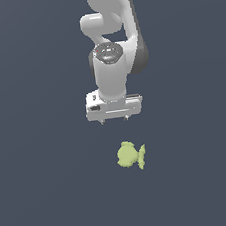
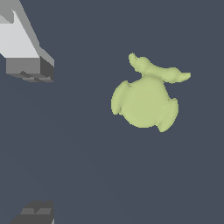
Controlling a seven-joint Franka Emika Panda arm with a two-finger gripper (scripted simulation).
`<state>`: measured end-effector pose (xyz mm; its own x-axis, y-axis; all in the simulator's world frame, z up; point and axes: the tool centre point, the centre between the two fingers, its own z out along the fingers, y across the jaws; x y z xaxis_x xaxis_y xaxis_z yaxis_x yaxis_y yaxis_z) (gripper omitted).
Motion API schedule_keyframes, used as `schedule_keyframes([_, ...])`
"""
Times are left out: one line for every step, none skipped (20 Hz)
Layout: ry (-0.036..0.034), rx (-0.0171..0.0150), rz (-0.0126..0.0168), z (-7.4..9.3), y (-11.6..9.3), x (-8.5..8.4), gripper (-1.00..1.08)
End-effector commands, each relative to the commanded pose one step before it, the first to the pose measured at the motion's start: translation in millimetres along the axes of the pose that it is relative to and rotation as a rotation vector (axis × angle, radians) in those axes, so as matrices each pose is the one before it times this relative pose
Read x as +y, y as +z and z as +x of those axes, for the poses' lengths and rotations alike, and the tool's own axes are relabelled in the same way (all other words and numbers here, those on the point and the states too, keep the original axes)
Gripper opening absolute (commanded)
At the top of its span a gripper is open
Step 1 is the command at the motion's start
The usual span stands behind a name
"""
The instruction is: Pick up the object and move it to a goal position.
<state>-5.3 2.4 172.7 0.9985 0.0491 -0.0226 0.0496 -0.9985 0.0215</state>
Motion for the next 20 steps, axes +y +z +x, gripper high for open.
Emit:
schedule_keyframes([0.0,0.0,0.0,0.0,0.0,0.01,1.08])
schedule_keyframes([0.00026,0.00058,0.00027,0.19,-0.35,-0.07,1.08])
schedule_keyframes([0.00117,0.00249,0.00123,0.41,-1.49,0.1,1.08])
schedule_keyframes([0.0018,0.00383,0.00189,0.75,-2.3,0.06,1.08])
schedule_keyframes([0.00251,0.00537,0.00262,1.05,-3.23,0.08,1.08])
schedule_keyframes([0.0032,0.00688,0.00333,1.35,-4.15,0.09,1.08])
schedule_keyframes([0.00389,0.00844,0.00402,1.65,-5.1,0.11,1.08])
schedule_keyframes([0.00454,0.00996,0.00466,1.95,-6.03,0.11,1.08])
schedule_keyframes([0.00518,0.01152,0.00528,2.25,-6.99,0.12,1.08])
schedule_keyframes([0.0058,0.01306,0.00585,2.54,-7.95,0.11,1.08])
schedule_keyframes([0.00637,0.0146,0.00636,2.85,-8.91,0.08,1.08])
schedule_keyframes([0.00692,0.01617,0.00682,3.14,-9.89,0.05,1.08])
schedule_keyframes([0.00741,0.0177,0.00721,3.44,-10.86,-0.01,1.08])
schedule_keyframes([0.00786,0.01925,0.00754,3.74,-11.86,-0.08,1.08])
schedule_keyframes([0.00824,0.02079,0.00779,4.03,-12.84,-0.18,1.08])
schedule_keyframes([0.00857,0.02232,0.00796,4.33,-13.83,-0.31,1.08])
schedule_keyframes([0.00882,0.02384,0.00804,4.61,-14.81,-0.47,1.08])
schedule_keyframes([0.00899,0.02534,0.00804,4.89,-15.78,-0.66,1.08])
schedule_keyframes([0.00907,0.02682,0.00794,5.16,-16.74,-0.9,1.08])
schedule_keyframes([0.00906,0.02826,0.00774,5.43,-17.67,-1.19,1.08])
